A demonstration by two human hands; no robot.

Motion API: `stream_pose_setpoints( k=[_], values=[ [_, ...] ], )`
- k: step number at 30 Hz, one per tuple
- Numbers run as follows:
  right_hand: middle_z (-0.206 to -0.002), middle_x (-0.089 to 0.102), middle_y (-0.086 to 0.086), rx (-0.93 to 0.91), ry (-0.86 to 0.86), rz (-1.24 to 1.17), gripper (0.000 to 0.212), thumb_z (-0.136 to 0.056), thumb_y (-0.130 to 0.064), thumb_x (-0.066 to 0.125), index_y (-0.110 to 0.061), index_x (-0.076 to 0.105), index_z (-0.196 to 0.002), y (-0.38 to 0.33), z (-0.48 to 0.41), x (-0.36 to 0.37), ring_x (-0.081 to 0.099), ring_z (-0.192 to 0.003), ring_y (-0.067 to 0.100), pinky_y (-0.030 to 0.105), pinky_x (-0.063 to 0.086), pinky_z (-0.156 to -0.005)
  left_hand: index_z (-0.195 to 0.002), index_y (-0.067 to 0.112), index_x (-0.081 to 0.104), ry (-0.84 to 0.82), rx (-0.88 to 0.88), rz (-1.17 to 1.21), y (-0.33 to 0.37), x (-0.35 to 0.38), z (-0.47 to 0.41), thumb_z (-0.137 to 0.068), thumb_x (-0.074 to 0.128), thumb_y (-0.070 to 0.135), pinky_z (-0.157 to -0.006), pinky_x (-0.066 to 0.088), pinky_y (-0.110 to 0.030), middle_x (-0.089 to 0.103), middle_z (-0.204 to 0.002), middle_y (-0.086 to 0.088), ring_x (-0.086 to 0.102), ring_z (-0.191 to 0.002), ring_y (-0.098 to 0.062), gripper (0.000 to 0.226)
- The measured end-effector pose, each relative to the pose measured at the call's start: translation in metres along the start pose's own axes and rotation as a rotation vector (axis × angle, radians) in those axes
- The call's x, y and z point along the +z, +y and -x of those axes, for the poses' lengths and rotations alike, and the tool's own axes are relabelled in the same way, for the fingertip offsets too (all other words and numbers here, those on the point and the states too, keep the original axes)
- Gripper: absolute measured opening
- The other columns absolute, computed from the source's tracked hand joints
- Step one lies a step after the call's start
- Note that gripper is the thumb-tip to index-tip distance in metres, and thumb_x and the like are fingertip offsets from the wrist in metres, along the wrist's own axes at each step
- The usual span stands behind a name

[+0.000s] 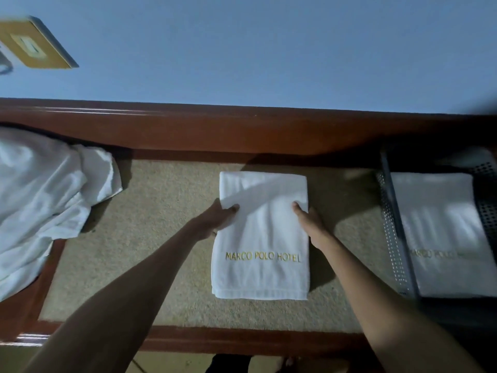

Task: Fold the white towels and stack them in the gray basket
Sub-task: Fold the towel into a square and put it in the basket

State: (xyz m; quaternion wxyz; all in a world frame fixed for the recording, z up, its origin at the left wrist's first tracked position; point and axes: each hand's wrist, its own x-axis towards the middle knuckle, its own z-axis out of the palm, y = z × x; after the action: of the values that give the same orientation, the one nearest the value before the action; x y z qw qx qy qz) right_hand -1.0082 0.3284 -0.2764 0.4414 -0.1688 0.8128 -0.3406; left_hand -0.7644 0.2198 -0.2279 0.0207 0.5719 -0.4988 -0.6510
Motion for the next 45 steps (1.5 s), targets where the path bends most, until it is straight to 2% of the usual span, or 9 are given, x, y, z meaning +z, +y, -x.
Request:
stream_pose_setpoints(
  k=[2, 5, 13, 18, 28, 32, 37, 41, 45],
  values=[
    [-0.143, 0.056, 0.013, -0.037, -0.030, 0.047, 0.056, -0.102, -0.043, 0.057, -0.007, 0.048, -0.143, -0.010, 0.010, -0.004, 0.053, -0.133, 0.030, 0.040, 0.041, -0.111, -0.138, 0.023, 0.033, -0.053, -0.065, -0.031, 0.012, 0.000, 0.009, -0.103, 0.057, 0.045, -0.082, 0.055, -0.045, 0.057, -0.130, 0.002, 0.061, -0.112, -0.023, 0.048],
    [-0.156, 0.044, 0.015, -0.100, -0.034, 0.125, 0.068, -0.103, -0.046, 0.050, -0.005, 0.032, -0.154, -0.028, 0.024, -0.018, 0.044, -0.141, 0.033, 0.040, 0.034, -0.117, -0.136, 0.020, 0.042, -0.083, 0.042, -0.158, 0.042, 0.006, 0.018, -0.104, 0.053, 0.048, -0.075, 0.061, -0.041, 0.064, -0.122, 0.000, 0.068, -0.104, -0.021, 0.044],
    [-0.129, 0.065, 0.013, -0.333, 0.168, 0.104, 0.068, -0.094, -0.062, 0.056, -0.006, 0.055, -0.131, -0.103, 0.050, -0.138, 0.062, -0.118, 0.031, 0.031, 0.046, -0.092, -0.126, 0.025, 0.050, -0.121, 0.174, -0.123, 0.149, 0.067, 0.055, -0.106, 0.048, 0.047, -0.068, 0.055, -0.038, 0.069, -0.111, -0.001, 0.069, -0.094, -0.022, 0.029],
    [-0.122, 0.068, 0.011, -0.373, 0.263, 0.125, 0.046, -0.097, -0.047, 0.062, -0.009, 0.061, -0.123, -0.119, 0.053, -0.251, 0.063, -0.116, 0.030, 0.037, 0.048, -0.094, -0.117, 0.022, 0.056, -0.146, 0.177, -0.053, 0.208, 0.150, 0.071, -0.106, 0.050, 0.042, -0.077, 0.053, -0.039, 0.070, -0.106, -0.003, 0.068, -0.097, -0.027, 0.023],
    [-0.129, 0.063, 0.021, -0.271, 0.389, 0.218, 0.054, -0.100, -0.048, 0.058, -0.004, 0.055, -0.131, -0.065, 0.027, -0.418, 0.060, -0.119, 0.038, 0.041, 0.045, -0.101, -0.129, 0.013, 0.054, -0.279, 0.098, -0.075, 0.248, 0.339, 0.056, -0.109, 0.048, 0.036, -0.072, 0.054, -0.041, 0.070, -0.111, -0.007, 0.068, -0.098, -0.027, 0.031],
    [-0.129, 0.061, 0.025, -0.171, 0.375, 0.337, 0.055, -0.101, -0.051, 0.052, -0.003, 0.054, -0.127, -0.037, 0.015, -0.443, 0.058, -0.120, 0.042, 0.042, 0.042, -0.099, -0.130, 0.009, 0.056, -0.263, 0.032, -0.080, 0.241, 0.379, 0.044, -0.107, 0.052, 0.033, -0.089, 0.058, -0.054, 0.071, -0.118, -0.013, 0.070, -0.105, -0.033, 0.033],
    [-0.137, 0.056, 0.025, -0.081, 0.368, 0.603, 0.055, -0.101, -0.046, 0.054, -0.003, 0.050, -0.135, -0.017, 0.008, -0.447, 0.050, -0.130, 0.043, 0.047, 0.039, -0.104, -0.130, 0.000, 0.059, -0.181, 0.054, -0.283, 0.236, 0.393, 0.037, -0.105, 0.057, 0.030, -0.073, 0.061, -0.041, 0.070, -0.116, -0.016, 0.070, -0.096, -0.030, 0.039],
    [-0.140, 0.058, 0.016, -0.141, 0.336, 0.668, 0.050, -0.101, -0.037, 0.055, -0.006, 0.046, -0.140, -0.030, 0.011, -0.438, 0.054, -0.129, 0.037, 0.043, 0.045, -0.098, -0.119, -0.004, 0.063, 0.020, 0.277, -0.681, 0.251, 0.380, 0.048, -0.104, 0.057, 0.023, -0.088, 0.054, -0.040, 0.067, -0.112, -0.016, 0.066, -0.102, -0.029, 0.032],
    [-0.132, 0.064, 0.008, -0.227, 0.178, 0.665, 0.039, -0.101, -0.037, 0.054, -0.012, 0.056, -0.131, -0.064, 0.018, -0.408, 0.060, -0.121, 0.031, 0.038, 0.048, -0.095, -0.111, 0.004, 0.070, 0.079, 0.457, -0.766, 0.263, 0.332, 0.064, -0.102, 0.054, 0.019, -0.087, 0.058, -0.044, 0.073, -0.105, -0.013, 0.070, -0.095, -0.030, 0.024]
  ],
)
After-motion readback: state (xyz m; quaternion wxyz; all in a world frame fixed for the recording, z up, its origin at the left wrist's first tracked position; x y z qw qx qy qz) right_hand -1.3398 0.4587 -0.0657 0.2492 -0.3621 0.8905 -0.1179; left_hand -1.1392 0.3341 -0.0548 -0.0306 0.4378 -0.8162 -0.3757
